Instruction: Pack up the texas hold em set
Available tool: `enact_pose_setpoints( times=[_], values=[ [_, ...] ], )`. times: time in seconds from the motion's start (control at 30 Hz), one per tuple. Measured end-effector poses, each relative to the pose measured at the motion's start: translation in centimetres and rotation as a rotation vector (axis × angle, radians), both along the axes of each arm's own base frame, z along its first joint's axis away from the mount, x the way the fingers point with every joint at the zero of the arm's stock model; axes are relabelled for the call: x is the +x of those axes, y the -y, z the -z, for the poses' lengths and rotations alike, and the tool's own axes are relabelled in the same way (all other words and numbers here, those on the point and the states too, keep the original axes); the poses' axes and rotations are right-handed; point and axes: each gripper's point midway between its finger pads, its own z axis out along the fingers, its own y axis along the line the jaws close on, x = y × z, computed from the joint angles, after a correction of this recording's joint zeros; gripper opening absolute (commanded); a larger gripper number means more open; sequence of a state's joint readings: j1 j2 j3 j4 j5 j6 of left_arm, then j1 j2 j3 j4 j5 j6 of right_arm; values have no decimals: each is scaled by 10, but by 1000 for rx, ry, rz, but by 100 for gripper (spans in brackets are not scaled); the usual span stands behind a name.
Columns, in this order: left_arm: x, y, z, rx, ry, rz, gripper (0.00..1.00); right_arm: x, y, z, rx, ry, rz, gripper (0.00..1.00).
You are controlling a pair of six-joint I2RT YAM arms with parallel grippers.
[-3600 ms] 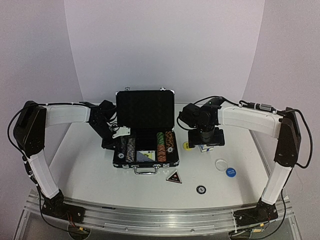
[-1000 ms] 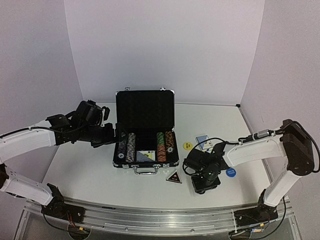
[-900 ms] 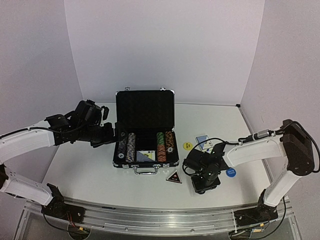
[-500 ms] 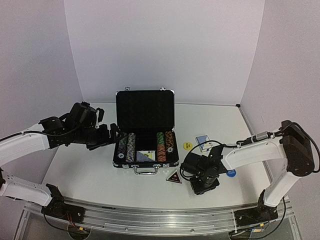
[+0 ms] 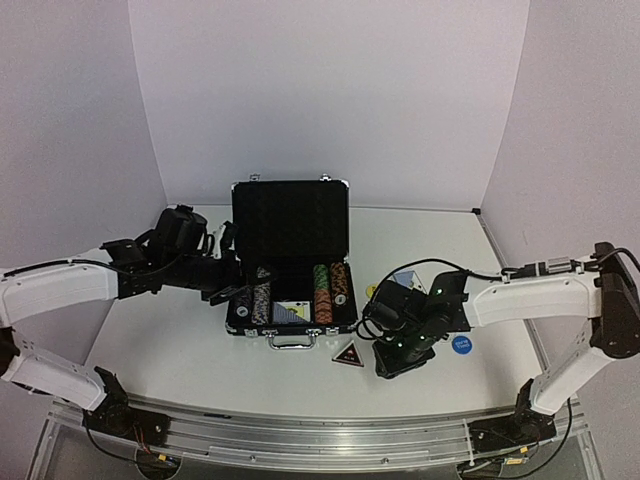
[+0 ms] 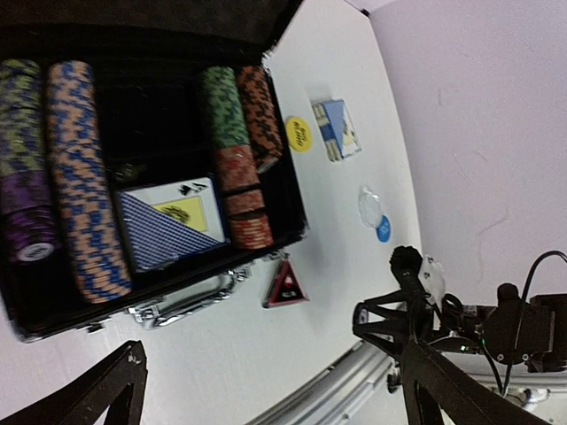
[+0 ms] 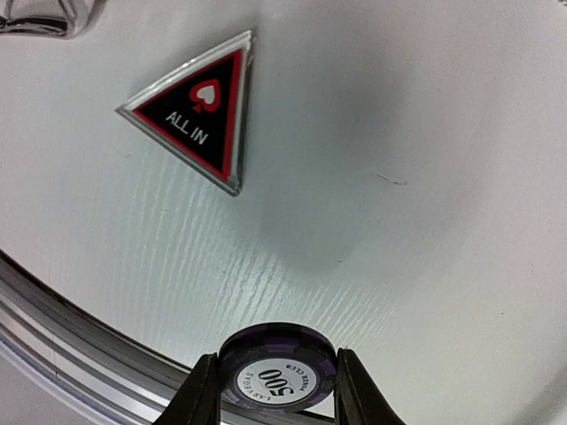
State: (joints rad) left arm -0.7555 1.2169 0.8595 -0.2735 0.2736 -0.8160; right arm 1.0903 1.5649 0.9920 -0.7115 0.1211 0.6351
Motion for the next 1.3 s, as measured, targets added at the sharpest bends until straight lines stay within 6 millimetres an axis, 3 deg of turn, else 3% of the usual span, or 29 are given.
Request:
enact_pose_setpoints(
  times=[0.2,0.4,0.63,0.87,1.07,1.3],
  values=[
    [-8,61,42,-172,-238,174,93,-10,-17,-22,68,-44,-106,6],
    [-42,108,81,-259,-486,350,86,-19,-27,-46,122,-61,-217,6],
    [-78,157,93,-350,-644,542,80,-23,-35,-61,149,-61,-315,6],
    [-95,179,79,-419,-690,655,69,-25,-37,-65,144,-62,-368,6],
    [-103,182,73,-447,-713,703,58,-25,-37,-61,123,-69,-396,6],
    [-121,187,70,-439,-732,786,53,-25,-38,-63,123,-64,-415,6]
  ],
)
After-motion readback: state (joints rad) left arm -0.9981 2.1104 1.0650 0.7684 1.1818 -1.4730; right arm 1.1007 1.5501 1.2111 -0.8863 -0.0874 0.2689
